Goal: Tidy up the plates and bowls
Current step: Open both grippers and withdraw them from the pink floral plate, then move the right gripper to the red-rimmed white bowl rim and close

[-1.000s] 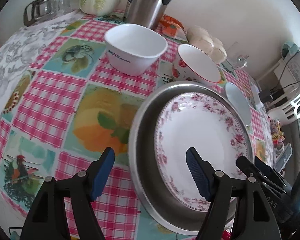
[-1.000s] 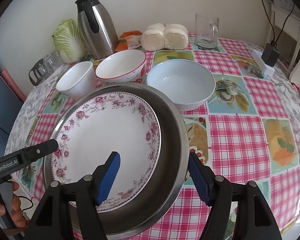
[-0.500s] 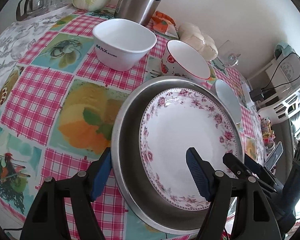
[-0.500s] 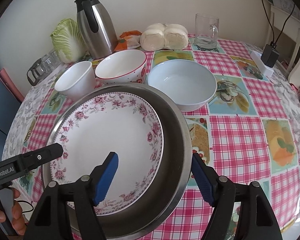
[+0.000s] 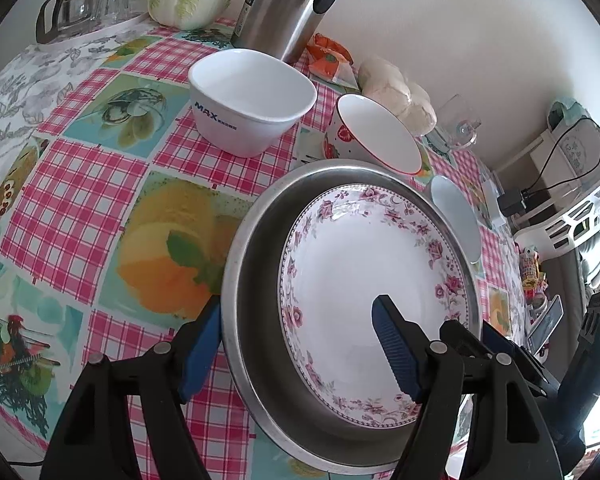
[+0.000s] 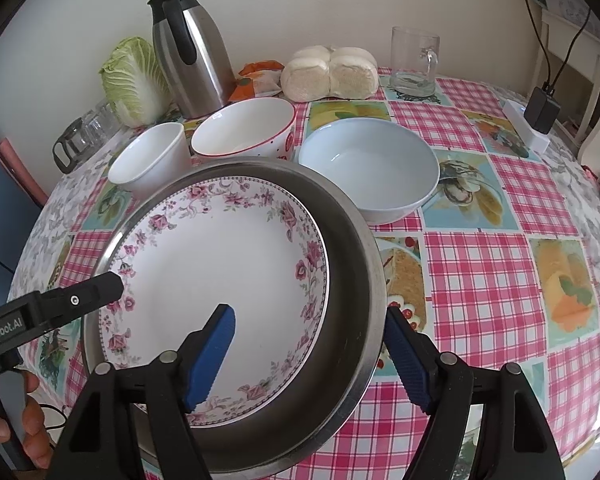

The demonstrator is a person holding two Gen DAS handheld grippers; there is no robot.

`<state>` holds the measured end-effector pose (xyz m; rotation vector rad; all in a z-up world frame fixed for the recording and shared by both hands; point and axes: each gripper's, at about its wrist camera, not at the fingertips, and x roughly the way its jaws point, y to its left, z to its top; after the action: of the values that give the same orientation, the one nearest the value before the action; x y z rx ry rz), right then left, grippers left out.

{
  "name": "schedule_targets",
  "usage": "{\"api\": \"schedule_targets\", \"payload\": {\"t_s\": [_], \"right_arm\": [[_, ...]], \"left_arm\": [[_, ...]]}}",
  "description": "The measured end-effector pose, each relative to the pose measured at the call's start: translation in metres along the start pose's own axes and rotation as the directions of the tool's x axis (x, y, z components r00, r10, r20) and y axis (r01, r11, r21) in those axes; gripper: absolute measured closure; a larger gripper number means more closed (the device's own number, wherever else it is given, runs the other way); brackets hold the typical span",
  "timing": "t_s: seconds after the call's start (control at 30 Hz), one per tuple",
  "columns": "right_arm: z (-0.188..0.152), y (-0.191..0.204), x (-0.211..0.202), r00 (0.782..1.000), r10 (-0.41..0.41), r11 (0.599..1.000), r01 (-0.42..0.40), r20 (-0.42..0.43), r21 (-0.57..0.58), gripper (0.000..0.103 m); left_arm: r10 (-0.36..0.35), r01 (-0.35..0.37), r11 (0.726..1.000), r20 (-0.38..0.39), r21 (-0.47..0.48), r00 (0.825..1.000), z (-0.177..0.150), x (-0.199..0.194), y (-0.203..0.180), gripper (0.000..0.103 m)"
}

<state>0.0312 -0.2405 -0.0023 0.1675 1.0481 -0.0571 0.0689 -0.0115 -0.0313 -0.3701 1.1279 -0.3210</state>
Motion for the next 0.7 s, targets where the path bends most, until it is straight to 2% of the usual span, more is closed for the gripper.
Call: {"api": "schedule_targets", "payload": {"t_s": [0.37,0.5,0.57,0.7], "right_arm": [[0.01,-0.001,-0.014,0.996,-0.02,1.0,0.02,0.087,0.002,0.024],[0.019,-0.006,-0.013,0.996,-0.019,0.999,0.016,0.088,0.034,0.024],[0.024,-0.008,-0.013,0.996,-0.016,0.999,0.012,0.087,0.051,0.024],[0.04,-0.012,-0.01,0.997,0.008,0.997,-0.013,0.079,0.073,0.024]], "left_arm": [[0.063,-0.062,0.998,0.085,-0.005,0.994,0.007,-0.014,0.0,0.027],[0.075,-0.071,0.997,0.09,-0.042,0.993,0.014,-0.014,0.002,0.027],[0.077,-0.072,0.996,0.087,-0.05,0.993,0.02,-0.012,0.001,0.022],[0.075,-0.071,0.996,0.079,-0.057,0.994,0.039,-0.007,-0.001,0.021]]}}
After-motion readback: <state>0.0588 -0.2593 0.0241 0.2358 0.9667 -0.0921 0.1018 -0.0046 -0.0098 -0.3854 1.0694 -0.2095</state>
